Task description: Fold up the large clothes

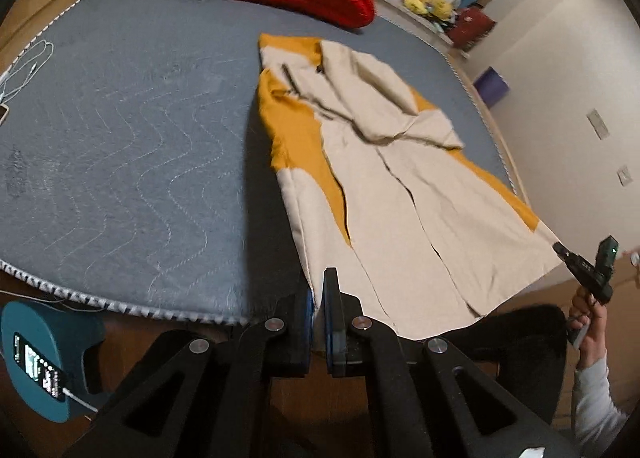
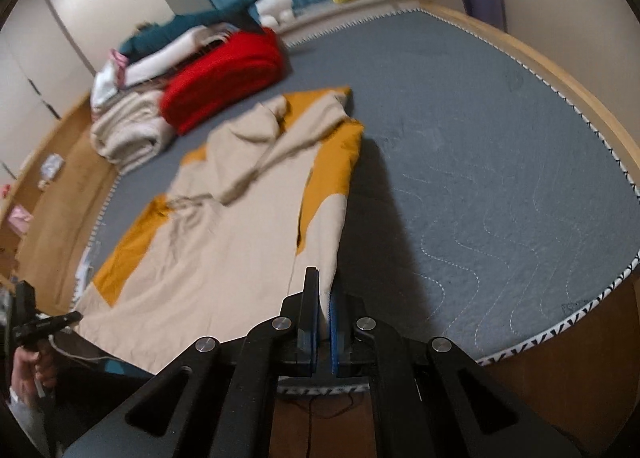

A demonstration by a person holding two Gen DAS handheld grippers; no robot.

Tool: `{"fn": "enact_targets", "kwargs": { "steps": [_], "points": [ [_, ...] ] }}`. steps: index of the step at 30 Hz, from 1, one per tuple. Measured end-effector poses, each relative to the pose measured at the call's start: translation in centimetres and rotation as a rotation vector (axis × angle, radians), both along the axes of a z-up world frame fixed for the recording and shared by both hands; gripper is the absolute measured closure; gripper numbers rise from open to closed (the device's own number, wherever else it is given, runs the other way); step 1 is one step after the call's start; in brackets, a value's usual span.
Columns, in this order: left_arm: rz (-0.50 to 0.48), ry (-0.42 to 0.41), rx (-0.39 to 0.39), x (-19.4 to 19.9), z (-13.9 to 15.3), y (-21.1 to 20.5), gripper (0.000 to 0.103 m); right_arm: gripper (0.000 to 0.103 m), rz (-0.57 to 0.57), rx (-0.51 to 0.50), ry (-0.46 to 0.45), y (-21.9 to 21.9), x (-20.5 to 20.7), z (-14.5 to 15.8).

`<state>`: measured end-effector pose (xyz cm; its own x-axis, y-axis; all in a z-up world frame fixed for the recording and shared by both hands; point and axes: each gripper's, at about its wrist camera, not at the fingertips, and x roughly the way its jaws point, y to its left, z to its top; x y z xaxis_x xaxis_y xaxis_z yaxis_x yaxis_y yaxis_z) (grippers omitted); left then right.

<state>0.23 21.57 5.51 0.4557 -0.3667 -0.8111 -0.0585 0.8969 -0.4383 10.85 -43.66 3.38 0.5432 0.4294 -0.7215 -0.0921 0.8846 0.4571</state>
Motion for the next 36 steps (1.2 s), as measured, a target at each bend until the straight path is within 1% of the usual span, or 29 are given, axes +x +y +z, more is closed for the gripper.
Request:
{"fn": "enact_targets", "kwargs": {
  "steps": [3,5,7,9,10,12,14,15,16,18,19,20,21,22,23,25,27,28,30,31,33,36],
  "points": [
    [-0.055,-0.005,-0.003,-3.3,1.7,0.5,0.1,0.099,0.0,0.026,0.007,-1.8,-3.6,1.5],
    [-0.087,-0.012,-0.008,-5.4,2.8,0.9,0.1,0.099,-0.008,0.029,-0.006,-3.0,-6.5,2.6],
    [-0.11,-0.021,-0.018,-7.8,4.4,0.9,0.1,0.099,-0.028,0.047,-0.02,-4.0,-9.3,3.8],
    [-0.131,-0.038,-0.024,-9.3,5.9,0.7,0.1,0.099,-0.053,0.078,-0.021,-5.1,-12.3,4.9],
    [-0.137,-0.048,-0.019,-9.9,6.6,0.6,0.1,0.099,-0.068,0.08,-0.027,-5.5,-13.8,5.7],
    [-0.132,-0.052,-0.004,-10.2,6.9,1.0,0.099,0.099,-0.084,0.082,-0.05,-6.2,-15.8,6.7],
    [-0.112,-0.056,-0.004,-9.1,6.2,1.6,0.099,0.099,-0.1,0.075,-0.061,-6.4,-16.0,7.0],
    [-0.097,-0.054,-0.018,-8.2,5.6,2.0,0.099,0.099,-0.099,0.076,-0.065,-6.2,-15.3,6.8],
    [-0.074,-0.043,-0.041,-6.6,4.5,2.7,0.099,0.099,-0.097,0.076,-0.066,-6.1,-14.7,6.6],
    [-0.053,-0.037,-0.055,-3.6,2.6,3.5,0.099,0.099,-0.095,0.067,-0.065,-5.7,-12.0,5.7],
    [-0.034,-0.027,-0.071,-2.3,1.8,3.6,0.099,0.099,-0.086,0.063,-0.072,-5.0,-9.9,5.1],
    [-0.003,-0.016,-0.097,0.1,0.3,4.2,0.099,0.099,-0.08,0.048,-0.084,-4.3,-7.7,4.5],
    [0.02,-0.013,-0.108,2.1,-0.8,4.5,0.099,0.099,-0.077,0.013,-0.107,-3.5,-5.4,3.9],
    [0.047,-0.01,-0.105,4.7,-2.2,4.8,0.099,0.099,-0.069,-0.011,-0.127,-2.5,-3.4,3.3],
    [0.06,-0.009,-0.106,6.1,-2.9,4.6,0.099,0.099,-0.056,-0.03,-0.149,-1.8,-1.2,2.7],
    [0.096,-0.004,-0.119,10.3,-5.0,5.0,0.099,0.099,-0.046,-0.067,-0.152,-0.6,3.4,1.1],
    [0.12,-0.005,-0.114,13.6,-6.5,5.4,0.099,0.099,-0.04,-0.095,-0.122,0.7,8.6,-0.9],
    [0.131,-0.002,-0.129,15.3,-7.5,5.6,0.099,0.099,-0.039,-0.105,-0.108,1.0,10.4,-1.9],
    [0.156,0.004,-0.138,17.1,-9.2,6.1,0.099,0.099,-0.045,-0.13,-0.055,1.8,14.8,-4.4],
    [0.176,0.021,-0.147,18.2,-10.4,6.3,0.099,0.099,-0.047,-0.139,-0.032,2.0,16.1,-5.4],
    [0.194,0.049,-0.15,19.2,-11.4,6.6,0.099,0.099,-0.046,-0.161,0.015,2.7,18.8,-7.5],
    [0.166,0.029,-0.109,19.9,-11.0,6.2,0.099,0.099,-0.035,-0.208,0.065,4.0,21.1,-9.5]
  ]
}}
